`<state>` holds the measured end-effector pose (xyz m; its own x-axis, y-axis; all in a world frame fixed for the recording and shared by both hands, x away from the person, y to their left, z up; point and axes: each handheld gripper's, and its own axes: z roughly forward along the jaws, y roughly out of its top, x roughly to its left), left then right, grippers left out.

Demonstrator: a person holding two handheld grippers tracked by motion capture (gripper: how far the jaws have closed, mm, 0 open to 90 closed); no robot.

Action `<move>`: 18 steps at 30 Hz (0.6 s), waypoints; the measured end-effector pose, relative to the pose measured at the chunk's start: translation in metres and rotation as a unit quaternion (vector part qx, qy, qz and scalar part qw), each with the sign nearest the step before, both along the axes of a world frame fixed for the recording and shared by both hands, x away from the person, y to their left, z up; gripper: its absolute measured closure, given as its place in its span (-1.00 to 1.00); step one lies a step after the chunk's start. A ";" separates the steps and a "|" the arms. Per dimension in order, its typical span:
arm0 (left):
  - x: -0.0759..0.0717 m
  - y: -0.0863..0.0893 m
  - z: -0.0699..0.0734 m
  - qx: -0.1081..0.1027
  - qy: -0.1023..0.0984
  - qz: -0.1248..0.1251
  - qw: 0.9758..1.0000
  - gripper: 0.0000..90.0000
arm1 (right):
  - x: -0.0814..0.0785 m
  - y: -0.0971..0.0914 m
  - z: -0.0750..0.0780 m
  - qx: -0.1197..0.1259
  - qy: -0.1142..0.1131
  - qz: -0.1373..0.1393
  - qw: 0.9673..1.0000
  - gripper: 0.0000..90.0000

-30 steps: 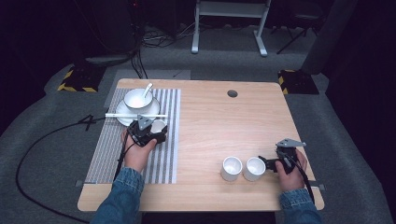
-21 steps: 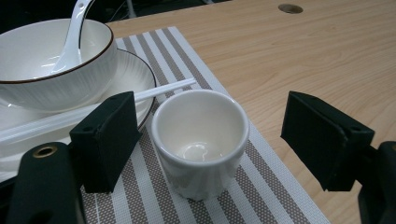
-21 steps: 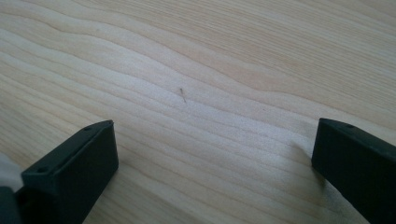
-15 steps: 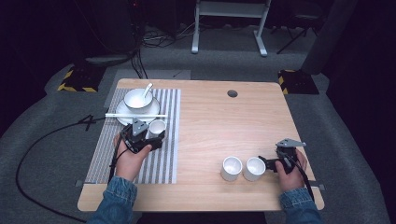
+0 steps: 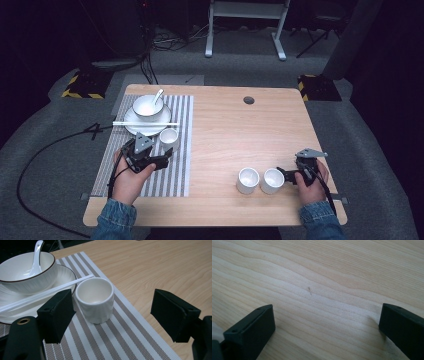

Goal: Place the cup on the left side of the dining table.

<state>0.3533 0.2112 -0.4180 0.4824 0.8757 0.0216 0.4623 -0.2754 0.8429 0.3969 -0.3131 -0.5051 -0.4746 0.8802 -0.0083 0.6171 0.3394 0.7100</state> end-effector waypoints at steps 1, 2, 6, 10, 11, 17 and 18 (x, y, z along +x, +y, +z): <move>-0.001 0.002 0.000 0.000 0.001 -0.002 1.000 -0.58 | 0.000 0.000 0.000 0.000 0.000 0.000 1.000 -0.99; -0.001 0.006 -0.001 0.004 0.005 -0.003 1.000 -0.58 | 0.000 0.000 0.000 0.000 0.000 0.000 1.000 -0.99; -0.005 0.015 -0.001 0.005 0.007 -0.001 1.000 -0.58 | 0.000 0.000 0.000 0.000 0.000 0.000 1.000 -0.99; -0.012 0.023 0.001 0.007 0.009 -0.006 1.000 -0.59 | 0.000 0.000 0.000 0.000 0.000 0.000 1.000 -0.99; -0.012 0.023 0.001 0.007 0.009 -0.006 1.000 -0.60 | 0.000 0.000 0.000 0.000 0.000 0.000 1.000 -0.99; -0.022 0.035 0.000 0.006 0.026 -0.002 1.000 -0.60 | 0.000 0.000 0.000 0.000 0.000 0.000 1.000 -0.99; -0.024 0.037 0.000 0.009 0.028 -0.002 1.000 -0.60 | 0.000 0.000 0.000 0.000 0.000 0.000 1.000 -0.99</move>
<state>0.3297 0.2481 -0.4184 0.4864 0.8737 0.0101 0.5075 -0.2919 0.8107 0.3968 -0.3132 -0.5050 -0.4753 0.8798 -0.0086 0.6172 0.3404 0.7094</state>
